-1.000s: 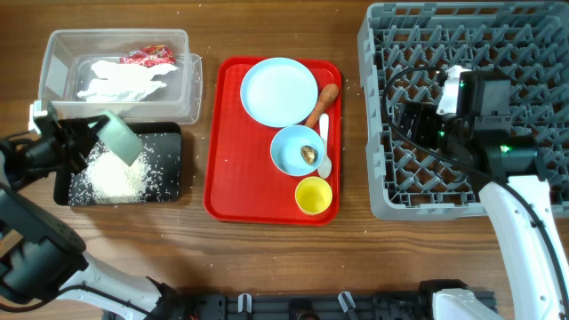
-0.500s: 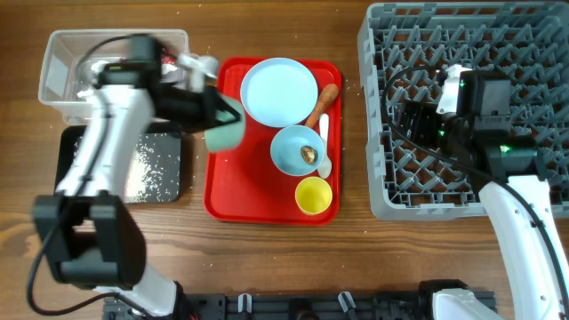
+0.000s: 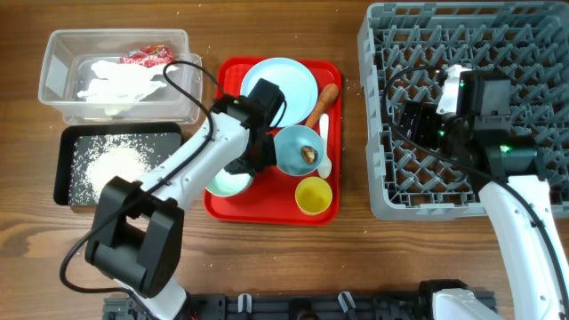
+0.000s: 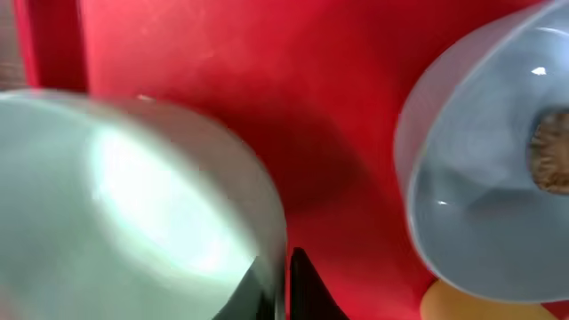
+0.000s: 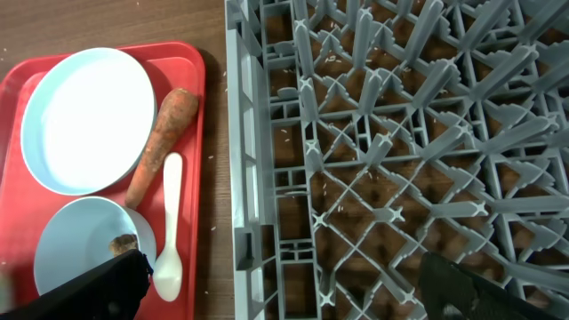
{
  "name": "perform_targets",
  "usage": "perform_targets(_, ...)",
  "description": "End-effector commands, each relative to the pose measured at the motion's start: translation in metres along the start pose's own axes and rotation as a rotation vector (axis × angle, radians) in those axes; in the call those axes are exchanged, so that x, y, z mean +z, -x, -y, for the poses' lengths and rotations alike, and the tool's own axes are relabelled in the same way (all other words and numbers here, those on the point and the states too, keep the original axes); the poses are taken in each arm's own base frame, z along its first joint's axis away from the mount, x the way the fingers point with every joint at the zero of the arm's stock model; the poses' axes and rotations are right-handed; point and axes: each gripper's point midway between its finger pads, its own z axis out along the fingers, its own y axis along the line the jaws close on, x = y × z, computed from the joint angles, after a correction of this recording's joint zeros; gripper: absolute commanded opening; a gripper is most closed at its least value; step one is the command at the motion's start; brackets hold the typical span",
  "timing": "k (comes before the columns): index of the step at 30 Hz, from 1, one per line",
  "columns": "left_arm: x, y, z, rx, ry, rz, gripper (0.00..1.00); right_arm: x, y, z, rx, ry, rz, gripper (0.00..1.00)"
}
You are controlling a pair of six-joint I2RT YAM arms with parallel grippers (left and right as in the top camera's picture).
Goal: Sort waste into correct bins and load items into the dishwasher rack
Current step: 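Return the green bowl to the red tray and grasp the light-blue bowl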
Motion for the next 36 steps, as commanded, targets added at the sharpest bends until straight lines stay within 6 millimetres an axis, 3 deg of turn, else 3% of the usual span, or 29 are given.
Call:
perform_targets(1, 0.003, -0.004, 0.017, -0.008, -0.065, -0.015, 0.15, -0.002, 0.008, -0.003, 0.007, 0.013, 0.014, 1.0)
perform_targets(4, 0.003, -0.004, 0.023, -0.006, -0.1, -0.023, 0.4, -0.002, 0.007, -0.006, 0.006, 0.031, 0.011, 1.0)
perform_targets(7, -0.012, 0.04, 0.047, 0.15, -0.203, 0.152, 0.66, -0.002, 0.011, -0.006, 0.004, 0.033, 0.027, 1.0)
perform_targets(8, -0.015, 0.048, 0.053, 0.194, -0.22, 0.191, 0.7, -0.002, 0.011, -0.006, 0.004, 0.033, 0.027, 1.0)
perform_targets(12, -0.017, 0.062, 0.056, 0.264, -0.209, 0.262, 0.71, -0.002, 0.012, -0.006, 0.004, 0.034, 0.03, 1.0)
perform_targets(18, -0.028, 0.079, 0.075, 0.449, -0.234, 0.368, 0.76, -0.002, 0.014, -0.007, 0.005, 0.036, 0.041, 1.0)
perform_targets(20, -0.045, 0.078, 0.097, 0.498, -0.261, 0.407, 0.76, -0.002, 0.015, -0.007, 0.006, 0.037, 0.044, 1.0)
perform_targets(22, -0.045, 0.065, 0.115, 0.543, -0.275, 0.406, 0.76, -0.002, 0.014, -0.007, 0.006, 0.036, 0.04, 1.0)
perform_targets(25, -0.025, 0.025, 0.147, 0.642, -0.274, 0.335, 0.75, -0.002, 0.014, -0.007, 0.006, 0.036, 0.04, 1.0)
perform_targets(28, 0.01, -0.004, 0.164, 0.696, -0.245, 0.254, 0.73, -0.002, 0.013, -0.007, 0.003, 0.035, 0.037, 1.0)
perform_targets(33, 0.02, -0.001, 0.166, 0.697, -0.23, 0.262, 0.5, -0.002, 0.013, -0.007, 0.003, 0.035, 0.037, 1.0)
perform_targets(36, 0.026, 0.0, 0.165, 0.695, -0.221, 0.255, 0.26, -0.002, 0.013, -0.007, 0.003, 0.034, 0.036, 1.0)
